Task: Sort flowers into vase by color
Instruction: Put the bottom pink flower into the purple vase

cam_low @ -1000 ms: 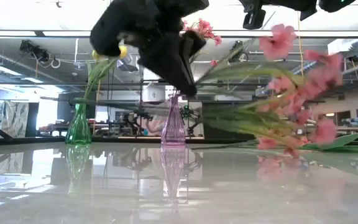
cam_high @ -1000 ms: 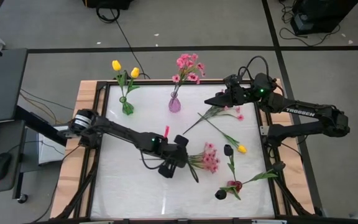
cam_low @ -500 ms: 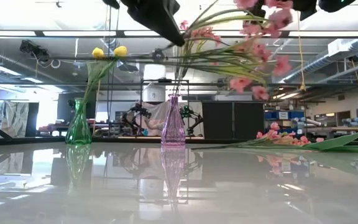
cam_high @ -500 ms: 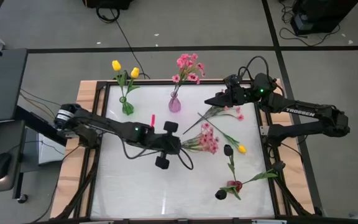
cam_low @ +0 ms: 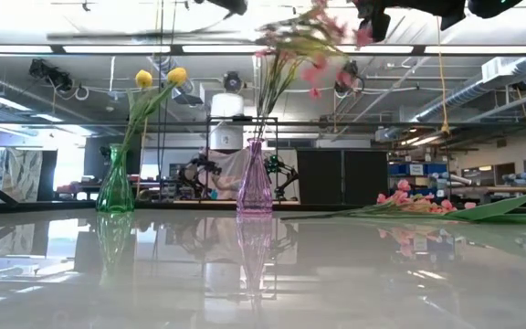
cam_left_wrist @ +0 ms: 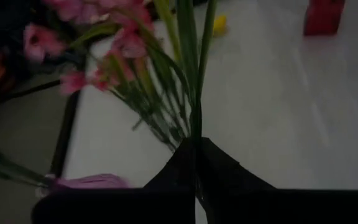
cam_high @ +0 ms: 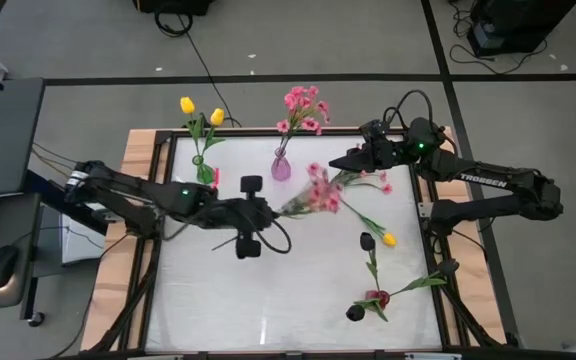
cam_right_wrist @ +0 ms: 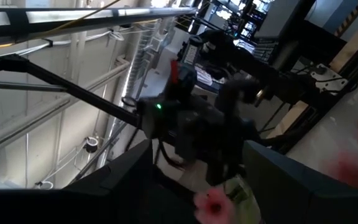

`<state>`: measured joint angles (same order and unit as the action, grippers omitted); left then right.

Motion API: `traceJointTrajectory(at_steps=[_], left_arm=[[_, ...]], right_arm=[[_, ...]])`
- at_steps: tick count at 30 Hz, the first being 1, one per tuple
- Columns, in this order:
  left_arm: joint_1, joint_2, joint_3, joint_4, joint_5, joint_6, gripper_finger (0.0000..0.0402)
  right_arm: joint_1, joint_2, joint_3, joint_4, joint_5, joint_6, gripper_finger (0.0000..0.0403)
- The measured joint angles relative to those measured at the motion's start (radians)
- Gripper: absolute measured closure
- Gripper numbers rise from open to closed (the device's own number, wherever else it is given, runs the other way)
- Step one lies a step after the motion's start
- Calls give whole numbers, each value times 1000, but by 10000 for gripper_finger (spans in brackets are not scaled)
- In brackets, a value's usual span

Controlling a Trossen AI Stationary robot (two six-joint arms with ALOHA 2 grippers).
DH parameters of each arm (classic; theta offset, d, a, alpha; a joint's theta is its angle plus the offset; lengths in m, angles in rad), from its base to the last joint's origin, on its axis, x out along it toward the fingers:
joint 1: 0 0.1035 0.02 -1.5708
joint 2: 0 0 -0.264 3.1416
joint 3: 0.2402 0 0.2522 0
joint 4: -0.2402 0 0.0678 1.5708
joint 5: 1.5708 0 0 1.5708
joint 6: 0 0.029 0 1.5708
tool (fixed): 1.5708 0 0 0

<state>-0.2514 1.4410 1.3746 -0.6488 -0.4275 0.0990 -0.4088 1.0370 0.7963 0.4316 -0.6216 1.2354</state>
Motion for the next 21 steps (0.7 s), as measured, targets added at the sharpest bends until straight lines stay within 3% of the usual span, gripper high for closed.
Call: traceJointTrajectory(at_steps=[11, 21], left_arm=[[-44, -154, 0, 2, -144, -39, 393], [-65, -229, 0, 92, -450, -32, 393]], right_arm=[[0, 0, 0, 0, 0, 0, 145], [0, 0, 0, 0, 0, 0, 145]])
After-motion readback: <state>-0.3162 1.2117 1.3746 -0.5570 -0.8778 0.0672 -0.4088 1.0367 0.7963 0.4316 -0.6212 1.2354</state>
